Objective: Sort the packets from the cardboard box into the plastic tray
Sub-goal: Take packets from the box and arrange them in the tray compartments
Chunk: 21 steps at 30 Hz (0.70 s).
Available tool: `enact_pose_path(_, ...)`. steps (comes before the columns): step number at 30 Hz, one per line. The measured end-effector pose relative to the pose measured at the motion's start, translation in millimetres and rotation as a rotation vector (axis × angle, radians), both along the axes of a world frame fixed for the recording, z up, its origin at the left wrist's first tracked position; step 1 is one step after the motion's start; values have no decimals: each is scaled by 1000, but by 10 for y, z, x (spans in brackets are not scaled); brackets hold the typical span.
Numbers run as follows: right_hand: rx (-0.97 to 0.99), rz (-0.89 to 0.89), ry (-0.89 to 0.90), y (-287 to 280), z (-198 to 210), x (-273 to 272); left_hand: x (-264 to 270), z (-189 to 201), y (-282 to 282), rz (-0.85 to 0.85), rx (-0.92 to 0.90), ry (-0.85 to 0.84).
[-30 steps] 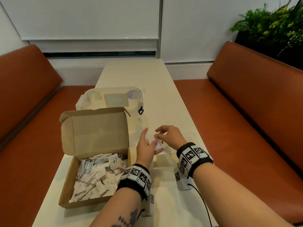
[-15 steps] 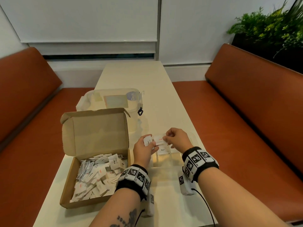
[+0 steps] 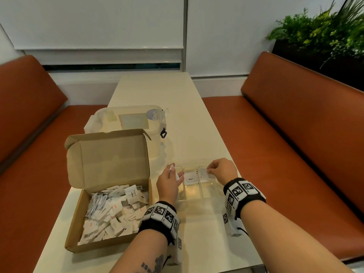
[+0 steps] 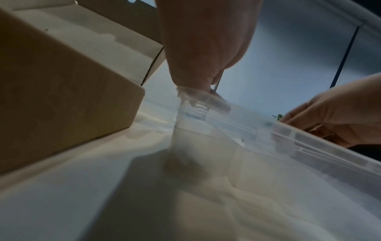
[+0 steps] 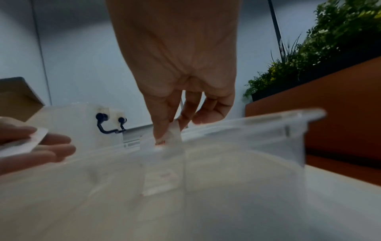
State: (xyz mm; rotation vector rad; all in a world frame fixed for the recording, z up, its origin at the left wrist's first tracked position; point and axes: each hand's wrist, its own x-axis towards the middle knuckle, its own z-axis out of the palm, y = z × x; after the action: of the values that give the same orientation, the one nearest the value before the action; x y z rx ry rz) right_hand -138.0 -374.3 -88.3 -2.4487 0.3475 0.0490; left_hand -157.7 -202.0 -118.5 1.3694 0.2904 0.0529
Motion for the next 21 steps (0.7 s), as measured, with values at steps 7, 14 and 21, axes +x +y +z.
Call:
enact_pose_path(7,-122,28,61,54,-72,99,30,1,-14,4,27,18)
enact_pose_path(14,-242,75,80,48,-118,118,43,27,-2,-16,43,46)
enact_pose_path(21,-400,231,88,70,-139,124,17,65,-14,-7,79,61)
